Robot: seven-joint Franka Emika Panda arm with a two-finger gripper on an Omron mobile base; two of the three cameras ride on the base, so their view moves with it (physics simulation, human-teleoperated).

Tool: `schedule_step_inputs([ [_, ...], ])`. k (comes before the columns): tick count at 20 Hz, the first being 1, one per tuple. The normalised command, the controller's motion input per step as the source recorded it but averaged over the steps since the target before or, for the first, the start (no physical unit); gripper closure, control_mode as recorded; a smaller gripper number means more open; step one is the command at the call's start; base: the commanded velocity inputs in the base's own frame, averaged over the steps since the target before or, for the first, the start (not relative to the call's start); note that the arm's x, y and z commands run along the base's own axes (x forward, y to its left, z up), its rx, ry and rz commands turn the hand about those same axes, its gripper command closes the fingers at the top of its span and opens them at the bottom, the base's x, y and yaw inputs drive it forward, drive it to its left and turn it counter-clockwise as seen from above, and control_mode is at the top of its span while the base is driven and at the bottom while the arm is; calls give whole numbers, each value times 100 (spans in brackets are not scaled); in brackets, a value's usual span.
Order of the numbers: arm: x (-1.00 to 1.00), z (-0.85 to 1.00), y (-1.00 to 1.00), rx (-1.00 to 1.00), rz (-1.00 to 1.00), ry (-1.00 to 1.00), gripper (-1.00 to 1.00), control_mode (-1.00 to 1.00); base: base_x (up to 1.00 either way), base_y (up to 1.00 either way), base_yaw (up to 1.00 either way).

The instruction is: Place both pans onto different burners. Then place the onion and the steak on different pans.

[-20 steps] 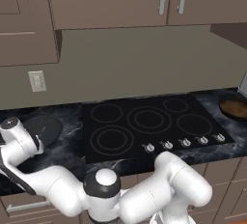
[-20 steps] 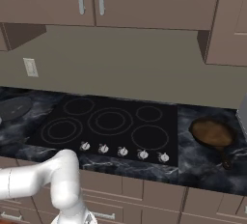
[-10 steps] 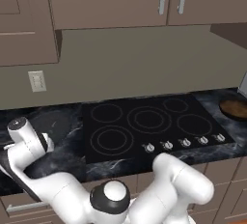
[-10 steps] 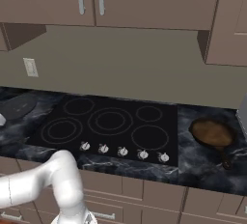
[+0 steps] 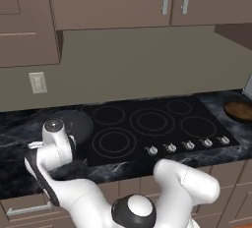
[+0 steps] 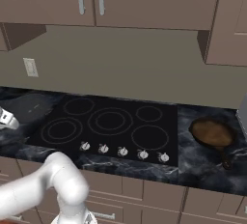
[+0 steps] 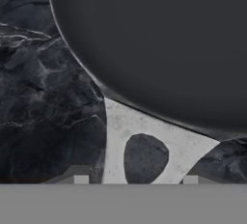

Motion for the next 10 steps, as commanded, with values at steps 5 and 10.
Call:
schedule_step_inputs([
  [5,0,39,-52,20,0,0,100,-100,0,0,0],
  [10,0,20,-51,21,0,0,100,-100,0,0,0],
])
